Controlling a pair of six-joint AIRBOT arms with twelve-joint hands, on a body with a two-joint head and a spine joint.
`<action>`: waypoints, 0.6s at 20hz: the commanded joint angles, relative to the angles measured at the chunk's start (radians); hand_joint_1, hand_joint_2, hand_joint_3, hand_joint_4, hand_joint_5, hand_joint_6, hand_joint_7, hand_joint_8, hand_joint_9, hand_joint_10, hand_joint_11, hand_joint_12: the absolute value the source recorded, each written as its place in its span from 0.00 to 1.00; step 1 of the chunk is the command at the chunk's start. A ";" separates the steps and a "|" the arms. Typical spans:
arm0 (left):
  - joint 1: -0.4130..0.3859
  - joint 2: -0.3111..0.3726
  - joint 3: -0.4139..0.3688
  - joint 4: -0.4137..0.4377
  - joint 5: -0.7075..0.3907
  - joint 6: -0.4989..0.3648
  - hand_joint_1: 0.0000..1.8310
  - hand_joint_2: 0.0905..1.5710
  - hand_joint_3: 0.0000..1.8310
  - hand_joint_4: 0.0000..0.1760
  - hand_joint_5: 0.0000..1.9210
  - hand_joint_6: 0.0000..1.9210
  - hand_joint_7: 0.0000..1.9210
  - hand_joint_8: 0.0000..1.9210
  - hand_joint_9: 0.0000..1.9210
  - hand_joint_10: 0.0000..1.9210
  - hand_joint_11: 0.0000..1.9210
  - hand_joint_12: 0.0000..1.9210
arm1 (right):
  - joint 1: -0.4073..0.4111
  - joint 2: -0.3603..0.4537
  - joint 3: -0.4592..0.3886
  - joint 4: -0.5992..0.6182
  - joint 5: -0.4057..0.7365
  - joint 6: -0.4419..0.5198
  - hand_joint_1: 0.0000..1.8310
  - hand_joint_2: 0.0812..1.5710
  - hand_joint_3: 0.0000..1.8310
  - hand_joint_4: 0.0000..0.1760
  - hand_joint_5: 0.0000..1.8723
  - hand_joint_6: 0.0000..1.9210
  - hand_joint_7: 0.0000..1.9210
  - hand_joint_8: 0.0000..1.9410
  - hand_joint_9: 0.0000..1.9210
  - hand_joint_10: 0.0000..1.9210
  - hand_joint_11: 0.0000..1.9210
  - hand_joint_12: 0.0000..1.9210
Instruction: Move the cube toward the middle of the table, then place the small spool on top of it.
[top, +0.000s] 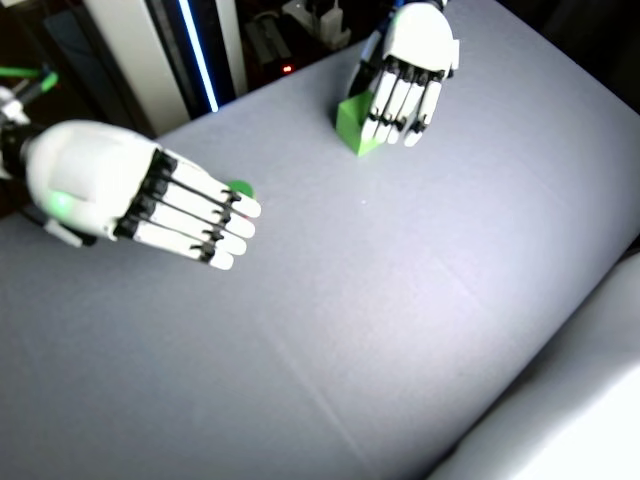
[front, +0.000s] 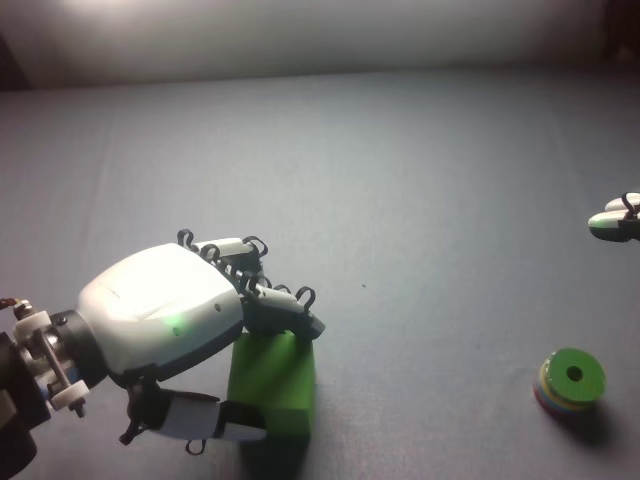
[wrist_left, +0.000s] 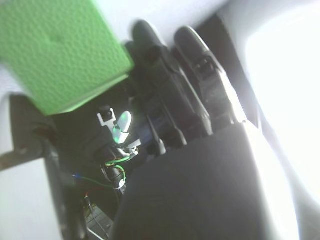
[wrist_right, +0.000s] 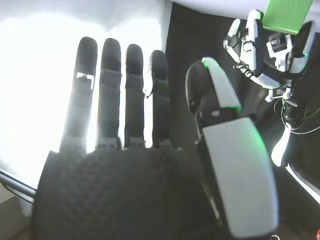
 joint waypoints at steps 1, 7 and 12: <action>-0.008 -0.003 0.007 -0.018 -0.115 0.009 0.67 0.73 0.00 0.00 0.43 0.53 0.49 0.65 0.40 0.42 0.18 0.60 | 0.008 0.001 0.005 0.015 0.117 0.008 0.43 0.85 0.00 0.00 0.32 0.00 0.30 0.00 0.30 0.00 0.16 0.35; -0.105 -0.021 0.097 -0.125 -0.178 0.009 0.67 0.73 0.00 0.00 0.47 0.47 0.47 0.69 0.37 0.56 0.24 0.85 | 0.008 -0.003 0.007 0.015 0.113 0.008 0.45 0.84 0.00 0.00 0.33 0.00 0.31 0.00 0.30 0.00 0.15 0.37; -0.230 -0.096 0.201 -0.140 -0.067 0.008 0.67 0.72 0.00 0.00 0.49 0.43 0.45 0.72 0.32 0.54 0.03 0.86 | 0.008 -0.006 0.011 0.015 0.112 0.008 0.44 0.85 0.00 0.00 0.32 0.00 0.29 0.00 0.29 0.00 0.15 0.35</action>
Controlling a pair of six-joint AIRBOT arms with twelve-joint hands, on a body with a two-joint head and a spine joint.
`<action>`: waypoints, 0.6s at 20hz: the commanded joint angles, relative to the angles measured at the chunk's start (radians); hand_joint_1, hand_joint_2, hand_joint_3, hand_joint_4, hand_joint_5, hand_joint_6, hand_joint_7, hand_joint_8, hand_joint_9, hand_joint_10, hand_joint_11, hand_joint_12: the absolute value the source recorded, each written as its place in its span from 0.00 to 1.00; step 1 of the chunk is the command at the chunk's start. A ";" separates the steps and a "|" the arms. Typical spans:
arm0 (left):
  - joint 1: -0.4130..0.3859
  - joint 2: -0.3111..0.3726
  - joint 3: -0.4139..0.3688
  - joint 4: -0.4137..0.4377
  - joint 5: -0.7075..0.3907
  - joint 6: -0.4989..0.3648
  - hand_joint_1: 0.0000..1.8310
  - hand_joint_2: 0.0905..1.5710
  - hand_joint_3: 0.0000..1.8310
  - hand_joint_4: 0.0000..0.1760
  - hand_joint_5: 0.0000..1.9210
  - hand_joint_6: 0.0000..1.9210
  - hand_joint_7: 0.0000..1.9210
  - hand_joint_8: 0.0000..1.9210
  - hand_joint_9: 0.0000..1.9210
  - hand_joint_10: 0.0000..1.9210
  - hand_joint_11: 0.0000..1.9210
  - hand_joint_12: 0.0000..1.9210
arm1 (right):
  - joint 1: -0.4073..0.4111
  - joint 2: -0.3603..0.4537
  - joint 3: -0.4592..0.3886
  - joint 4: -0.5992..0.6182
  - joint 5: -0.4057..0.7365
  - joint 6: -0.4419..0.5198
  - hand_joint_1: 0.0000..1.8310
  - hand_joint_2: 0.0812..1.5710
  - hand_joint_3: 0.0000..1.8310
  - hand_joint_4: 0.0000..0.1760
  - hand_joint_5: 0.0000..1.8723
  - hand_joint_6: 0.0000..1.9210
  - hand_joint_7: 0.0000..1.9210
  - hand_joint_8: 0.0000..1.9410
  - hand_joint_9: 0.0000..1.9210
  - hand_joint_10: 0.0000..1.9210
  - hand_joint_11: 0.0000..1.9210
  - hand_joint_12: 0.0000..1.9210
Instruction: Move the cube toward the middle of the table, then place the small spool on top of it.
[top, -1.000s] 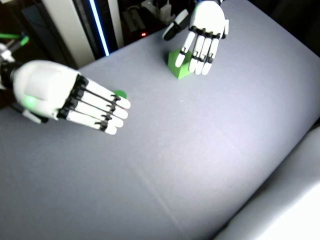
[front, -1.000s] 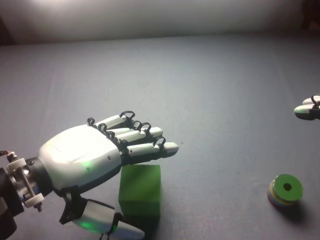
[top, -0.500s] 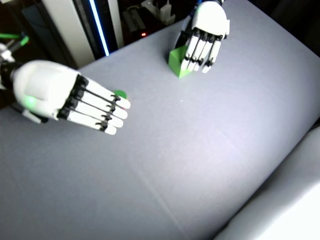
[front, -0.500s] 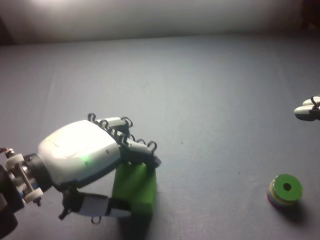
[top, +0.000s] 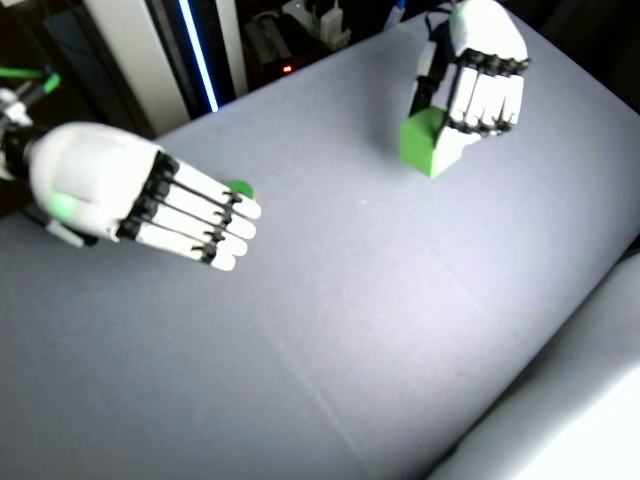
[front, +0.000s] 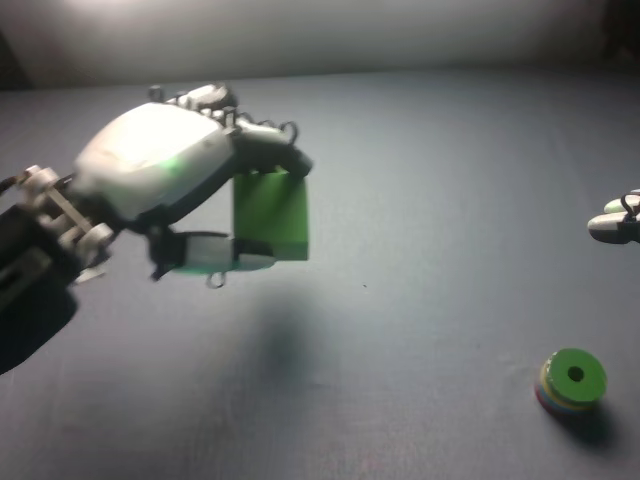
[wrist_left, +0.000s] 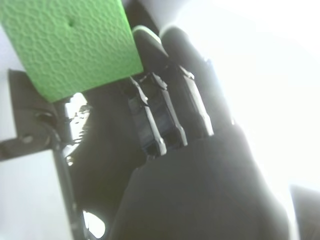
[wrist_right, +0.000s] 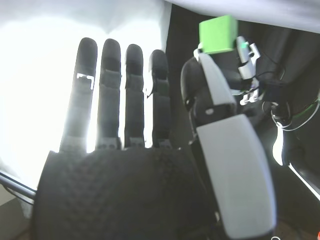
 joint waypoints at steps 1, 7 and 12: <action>-0.021 -0.011 0.011 0.005 -0.076 -0.003 0.69 0.69 0.00 0.00 0.56 0.31 0.50 0.63 0.41 0.47 0.21 0.78 | 0.008 0.000 0.007 0.014 0.115 0.008 0.44 0.84 0.00 0.00 0.32 0.00 0.29 0.00 0.29 0.00 0.16 0.34; -0.066 -0.095 0.072 0.024 -0.009 -0.030 0.76 0.65 0.00 0.00 0.57 0.40 0.63 0.27 0.50 0.55 0.29 0.51 | 0.010 -0.004 0.011 0.014 0.115 0.008 0.45 0.84 0.00 0.00 0.32 0.00 0.30 0.00 0.30 0.00 0.17 0.36; -0.068 -0.167 0.132 0.007 0.009 -0.089 0.69 0.65 0.00 0.00 0.62 0.37 0.56 0.39 0.51 0.12 0.23 0.49 | 0.010 -0.007 0.013 0.013 0.115 0.008 0.44 0.84 0.00 0.00 0.33 0.00 0.31 0.00 0.31 0.00 0.16 0.38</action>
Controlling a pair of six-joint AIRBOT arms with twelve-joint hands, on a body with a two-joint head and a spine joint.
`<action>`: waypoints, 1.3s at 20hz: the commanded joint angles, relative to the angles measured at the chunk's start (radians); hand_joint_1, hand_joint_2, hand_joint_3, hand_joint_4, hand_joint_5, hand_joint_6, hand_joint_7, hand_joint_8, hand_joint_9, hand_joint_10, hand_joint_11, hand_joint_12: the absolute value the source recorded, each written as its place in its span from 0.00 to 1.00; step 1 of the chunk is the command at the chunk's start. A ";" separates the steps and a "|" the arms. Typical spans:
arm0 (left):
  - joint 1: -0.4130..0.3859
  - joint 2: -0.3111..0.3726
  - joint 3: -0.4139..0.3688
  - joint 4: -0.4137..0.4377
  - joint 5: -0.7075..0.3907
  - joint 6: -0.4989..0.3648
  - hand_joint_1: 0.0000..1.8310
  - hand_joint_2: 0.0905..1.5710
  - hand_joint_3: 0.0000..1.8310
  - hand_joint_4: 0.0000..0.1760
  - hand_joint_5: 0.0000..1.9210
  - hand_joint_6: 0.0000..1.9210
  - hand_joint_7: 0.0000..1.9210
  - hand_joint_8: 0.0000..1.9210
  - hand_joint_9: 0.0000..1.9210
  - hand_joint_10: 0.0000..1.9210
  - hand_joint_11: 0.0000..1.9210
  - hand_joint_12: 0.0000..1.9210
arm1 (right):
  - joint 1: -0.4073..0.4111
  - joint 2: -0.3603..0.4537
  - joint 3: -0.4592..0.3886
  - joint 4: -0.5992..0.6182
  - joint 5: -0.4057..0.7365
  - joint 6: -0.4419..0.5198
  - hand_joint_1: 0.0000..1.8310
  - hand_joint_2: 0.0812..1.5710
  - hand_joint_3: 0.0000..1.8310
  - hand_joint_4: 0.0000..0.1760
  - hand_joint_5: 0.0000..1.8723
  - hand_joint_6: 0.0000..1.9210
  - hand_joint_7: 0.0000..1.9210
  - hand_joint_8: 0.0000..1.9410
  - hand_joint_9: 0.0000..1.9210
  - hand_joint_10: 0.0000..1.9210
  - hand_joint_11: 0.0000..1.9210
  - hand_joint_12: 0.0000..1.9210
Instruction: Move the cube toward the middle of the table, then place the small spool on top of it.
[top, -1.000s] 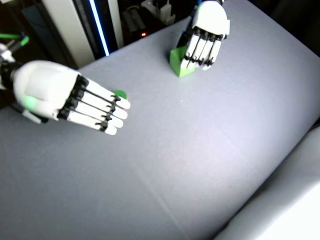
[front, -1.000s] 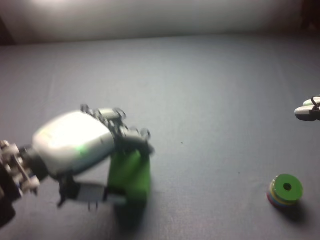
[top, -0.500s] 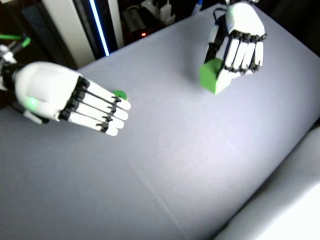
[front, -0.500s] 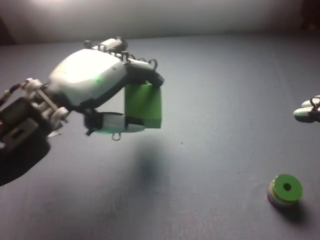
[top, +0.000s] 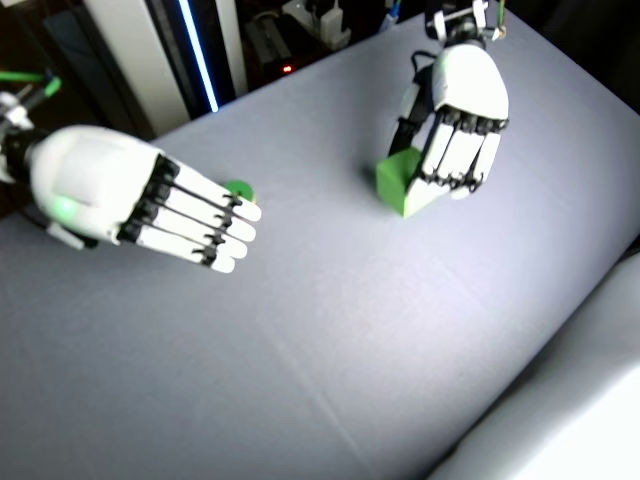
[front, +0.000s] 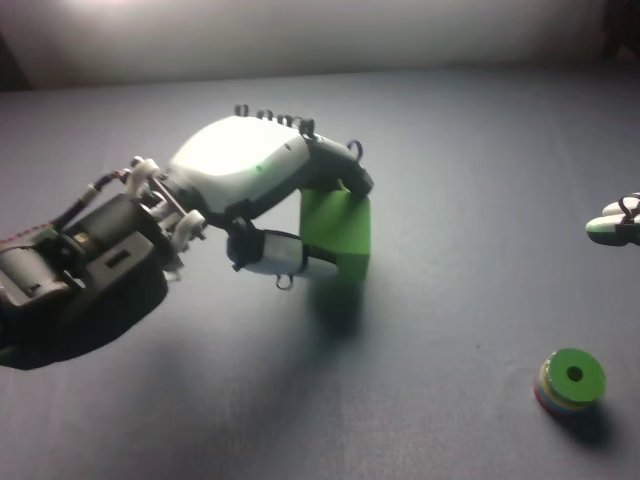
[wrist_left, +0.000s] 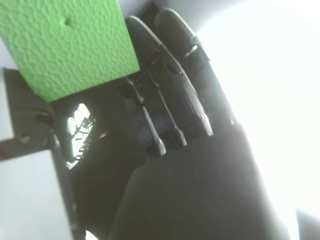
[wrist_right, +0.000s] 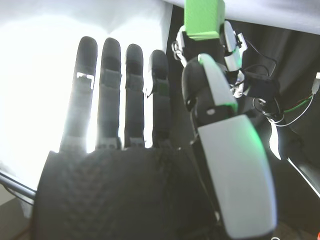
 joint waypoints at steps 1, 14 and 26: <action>-0.010 0.000 0.005 -0.006 -0.115 -0.006 0.69 0.65 0.00 0.00 0.61 0.38 0.54 0.42 0.52 0.06 0.24 0.50 | 0.010 0.000 0.005 0.014 0.115 0.008 0.44 0.84 0.00 0.00 0.32 0.00 0.31 0.00 0.31 0.00 0.16 0.38; 0.008 -0.030 0.032 -0.031 -0.073 -0.006 0.60 0.57 0.00 0.00 0.28 0.00 0.28 0.00 0.38 0.00 0.20 0.55 | 0.011 -0.002 0.006 0.014 0.115 0.008 0.44 0.85 0.00 0.00 0.32 0.00 0.32 0.00 0.30 0.00 0.12 0.43; 0.106 0.170 -0.154 -0.042 -0.259 0.098 0.43 0.54 0.00 1.00 0.06 0.00 0.03 0.00 0.03 0.00 0.00 0.13 | 0.046 0.000 0.008 -0.090 0.078 0.040 0.40 0.83 0.00 0.00 0.33 0.00 0.33 0.00 0.32 0.00 0.18 0.36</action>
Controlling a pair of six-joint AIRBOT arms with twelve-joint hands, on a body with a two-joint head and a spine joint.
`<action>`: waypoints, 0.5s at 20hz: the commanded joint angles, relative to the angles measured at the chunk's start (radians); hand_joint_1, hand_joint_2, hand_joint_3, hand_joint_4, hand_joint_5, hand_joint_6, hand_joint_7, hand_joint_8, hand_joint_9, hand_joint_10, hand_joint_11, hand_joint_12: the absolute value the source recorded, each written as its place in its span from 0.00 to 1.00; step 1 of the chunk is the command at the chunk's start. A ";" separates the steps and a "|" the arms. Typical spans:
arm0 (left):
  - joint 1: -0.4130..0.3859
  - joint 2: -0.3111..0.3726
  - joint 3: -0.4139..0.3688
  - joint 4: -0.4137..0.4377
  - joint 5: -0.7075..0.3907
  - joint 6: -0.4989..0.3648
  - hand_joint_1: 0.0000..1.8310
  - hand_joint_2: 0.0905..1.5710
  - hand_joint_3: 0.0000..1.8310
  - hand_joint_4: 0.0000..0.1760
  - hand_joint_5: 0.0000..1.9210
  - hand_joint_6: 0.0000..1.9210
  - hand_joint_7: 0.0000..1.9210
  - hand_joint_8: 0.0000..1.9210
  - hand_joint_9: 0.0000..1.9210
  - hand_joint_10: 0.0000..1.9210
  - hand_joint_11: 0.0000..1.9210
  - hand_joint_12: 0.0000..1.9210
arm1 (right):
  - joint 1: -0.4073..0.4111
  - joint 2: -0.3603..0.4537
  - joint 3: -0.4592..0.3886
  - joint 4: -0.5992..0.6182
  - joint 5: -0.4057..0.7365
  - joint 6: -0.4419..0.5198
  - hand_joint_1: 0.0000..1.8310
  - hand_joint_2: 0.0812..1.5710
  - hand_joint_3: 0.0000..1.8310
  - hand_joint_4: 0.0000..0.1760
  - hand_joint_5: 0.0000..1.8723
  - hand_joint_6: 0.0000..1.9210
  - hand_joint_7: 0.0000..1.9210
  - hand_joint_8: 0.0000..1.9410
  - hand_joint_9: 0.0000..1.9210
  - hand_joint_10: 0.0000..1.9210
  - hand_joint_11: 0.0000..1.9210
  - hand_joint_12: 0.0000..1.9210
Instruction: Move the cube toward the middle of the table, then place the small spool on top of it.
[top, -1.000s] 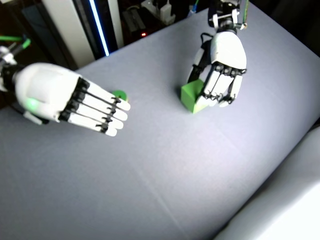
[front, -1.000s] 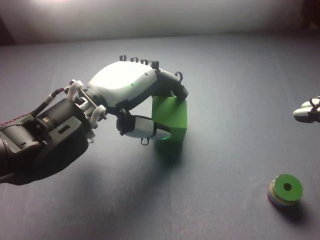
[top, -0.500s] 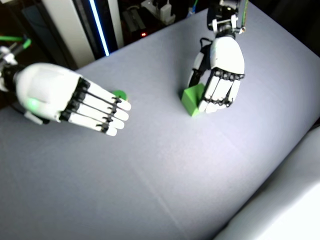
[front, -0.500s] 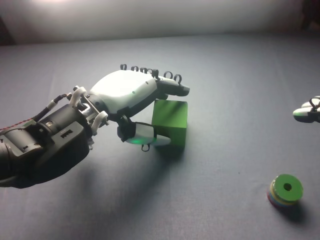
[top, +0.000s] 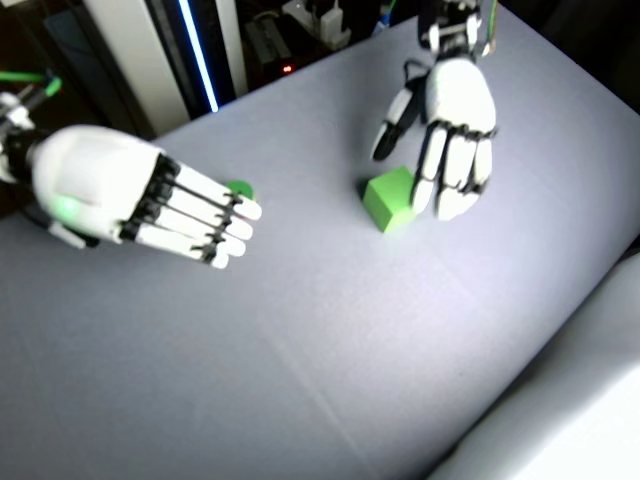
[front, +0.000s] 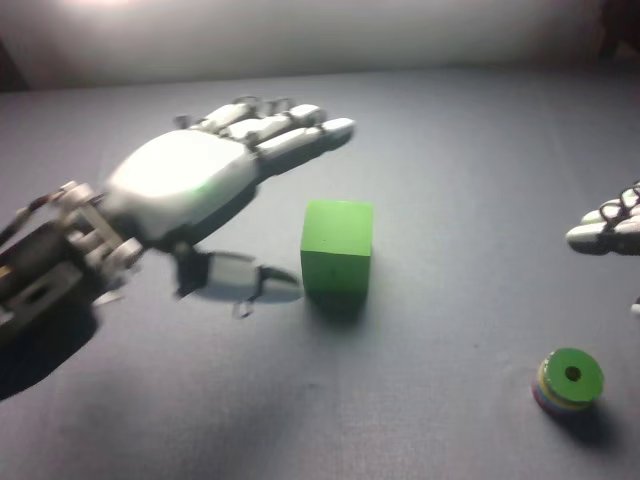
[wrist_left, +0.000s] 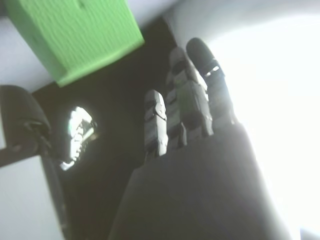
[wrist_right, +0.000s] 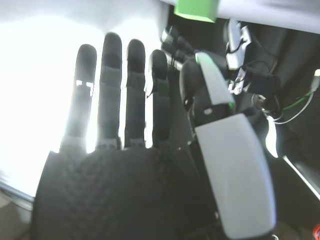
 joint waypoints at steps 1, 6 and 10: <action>0.020 0.030 -0.020 0.001 -0.159 0.011 0.43 0.54 0.00 1.00 0.06 0.00 0.03 0.00 0.03 0.00 0.00 0.13 | 0.014 0.005 0.002 -0.016 0.102 0.022 0.40 0.83 0.00 0.00 0.33 0.00 0.33 0.00 0.32 0.00 0.18 0.36; 0.209 0.208 -0.152 -0.050 -0.299 0.028 0.36 0.52 0.00 0.78 0.04 0.00 0.00 0.00 0.00 0.00 0.00 0.01 | 0.065 0.032 -0.005 -0.171 0.021 0.079 0.45 0.71 0.00 0.28 0.29 0.00 0.26 0.00 0.28 0.00 0.12 0.41; 0.316 0.305 -0.223 -0.100 -0.398 0.053 0.36 0.51 0.00 0.65 0.05 0.00 0.04 0.00 0.03 0.00 0.04 0.02 | 0.125 0.052 -0.005 -0.309 -0.122 0.115 0.45 0.68 0.00 0.56 0.25 0.00 0.22 0.00 0.26 0.00 0.09 0.51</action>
